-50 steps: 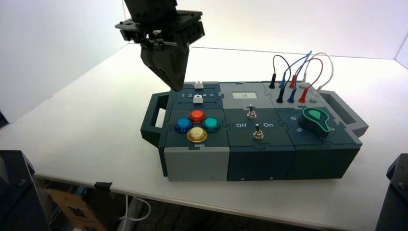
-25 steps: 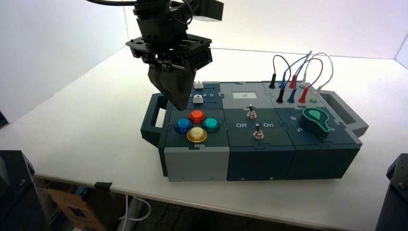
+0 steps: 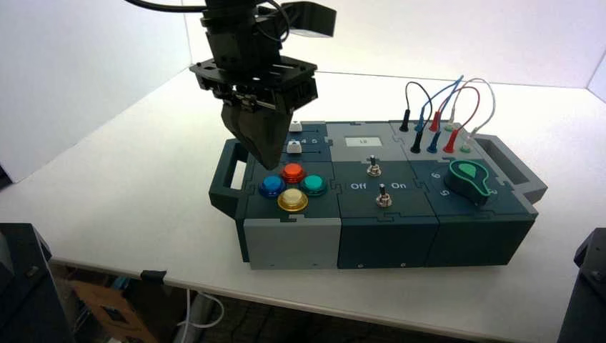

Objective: Push the blue button with the left gripper.

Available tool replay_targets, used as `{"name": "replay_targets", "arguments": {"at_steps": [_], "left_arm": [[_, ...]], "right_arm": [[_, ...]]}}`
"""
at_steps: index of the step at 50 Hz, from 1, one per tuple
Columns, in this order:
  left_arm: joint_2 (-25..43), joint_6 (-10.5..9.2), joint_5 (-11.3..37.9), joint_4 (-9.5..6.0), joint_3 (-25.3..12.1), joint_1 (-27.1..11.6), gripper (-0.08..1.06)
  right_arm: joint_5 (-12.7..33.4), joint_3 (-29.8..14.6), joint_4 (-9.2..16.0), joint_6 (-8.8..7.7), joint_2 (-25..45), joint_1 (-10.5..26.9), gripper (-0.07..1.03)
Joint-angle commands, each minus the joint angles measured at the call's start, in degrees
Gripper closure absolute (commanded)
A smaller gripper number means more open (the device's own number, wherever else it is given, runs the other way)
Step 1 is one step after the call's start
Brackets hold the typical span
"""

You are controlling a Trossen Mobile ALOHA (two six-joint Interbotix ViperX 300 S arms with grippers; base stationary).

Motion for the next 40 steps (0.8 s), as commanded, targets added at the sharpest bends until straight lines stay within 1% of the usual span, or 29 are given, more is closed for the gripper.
{"name": "replay_targets", "arguments": {"at_steps": [1, 19, 40], "left_arm": [[-0.09, 0.09, 0.18, -0.09, -0.79, -0.79, 1.01], [1.41, 0.35, 0.26, 0.09, -0.79, -0.88, 1.01], [4.75, 0.88, 0.00, 0.26, -1.58, -0.88, 1.01]], "right_arm": [[-0.62, -0.79, -0.09, 0.26, 0.70, -0.35, 0.99], [-0.62, -0.88, -0.09, 0.35, 0.70, -0.35, 0.99], [-0.62, -0.79, -0.18, 0.35, 0.70, -0.35, 0.99]]}}
